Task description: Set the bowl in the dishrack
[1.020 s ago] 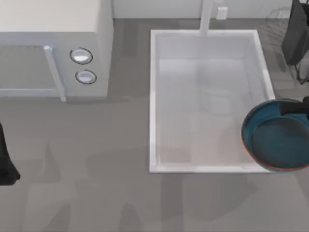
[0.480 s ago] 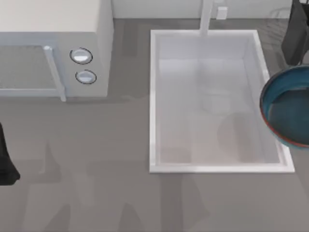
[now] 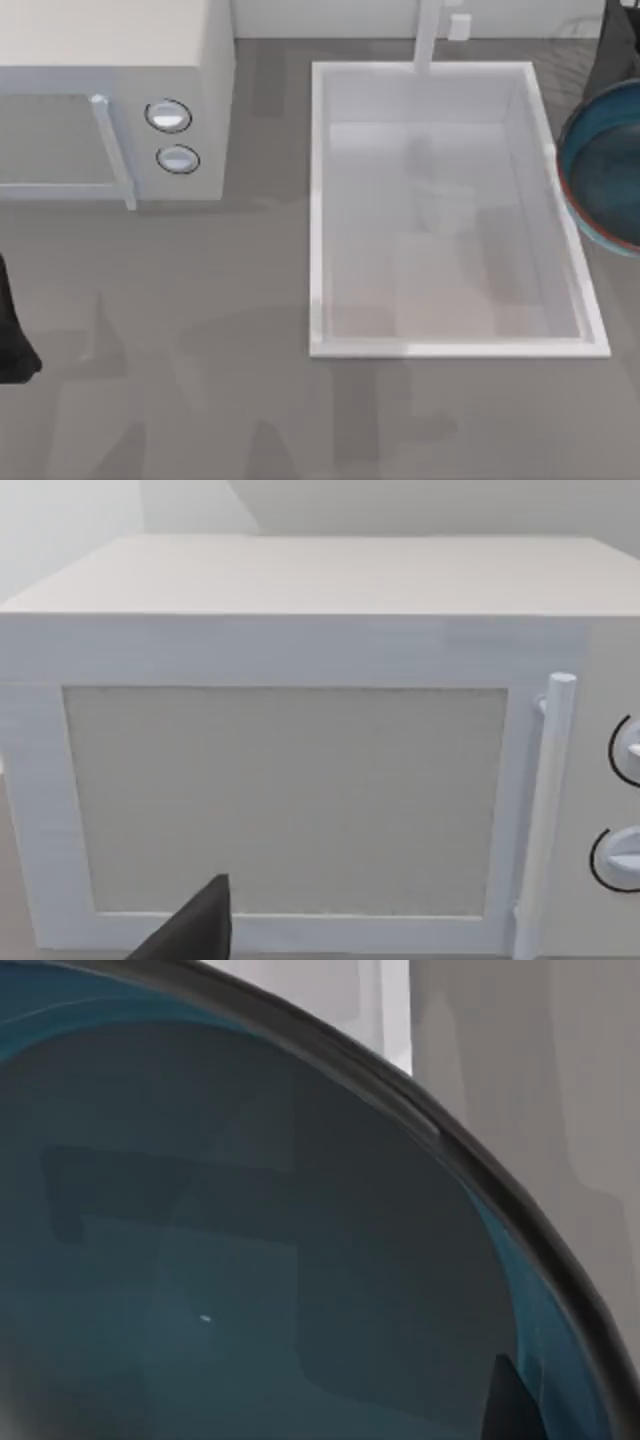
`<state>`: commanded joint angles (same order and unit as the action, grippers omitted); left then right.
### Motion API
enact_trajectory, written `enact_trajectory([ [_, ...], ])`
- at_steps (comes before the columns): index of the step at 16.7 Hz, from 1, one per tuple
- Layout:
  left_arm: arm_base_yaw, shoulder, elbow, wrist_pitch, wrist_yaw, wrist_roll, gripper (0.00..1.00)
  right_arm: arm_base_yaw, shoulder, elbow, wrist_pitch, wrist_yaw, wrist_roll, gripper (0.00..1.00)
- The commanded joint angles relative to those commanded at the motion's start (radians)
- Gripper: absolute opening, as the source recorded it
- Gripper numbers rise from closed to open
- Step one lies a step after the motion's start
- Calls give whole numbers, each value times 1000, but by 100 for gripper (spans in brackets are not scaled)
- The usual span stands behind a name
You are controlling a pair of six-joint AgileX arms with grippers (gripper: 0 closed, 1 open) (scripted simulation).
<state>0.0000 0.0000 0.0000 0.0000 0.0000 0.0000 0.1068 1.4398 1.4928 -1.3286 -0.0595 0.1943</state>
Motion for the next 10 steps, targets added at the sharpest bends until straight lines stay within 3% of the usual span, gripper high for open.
enact_trajectory([
  [10,0,0,0,0,0,0,100,-505,-276,-242,848,-375,-122,0],
])
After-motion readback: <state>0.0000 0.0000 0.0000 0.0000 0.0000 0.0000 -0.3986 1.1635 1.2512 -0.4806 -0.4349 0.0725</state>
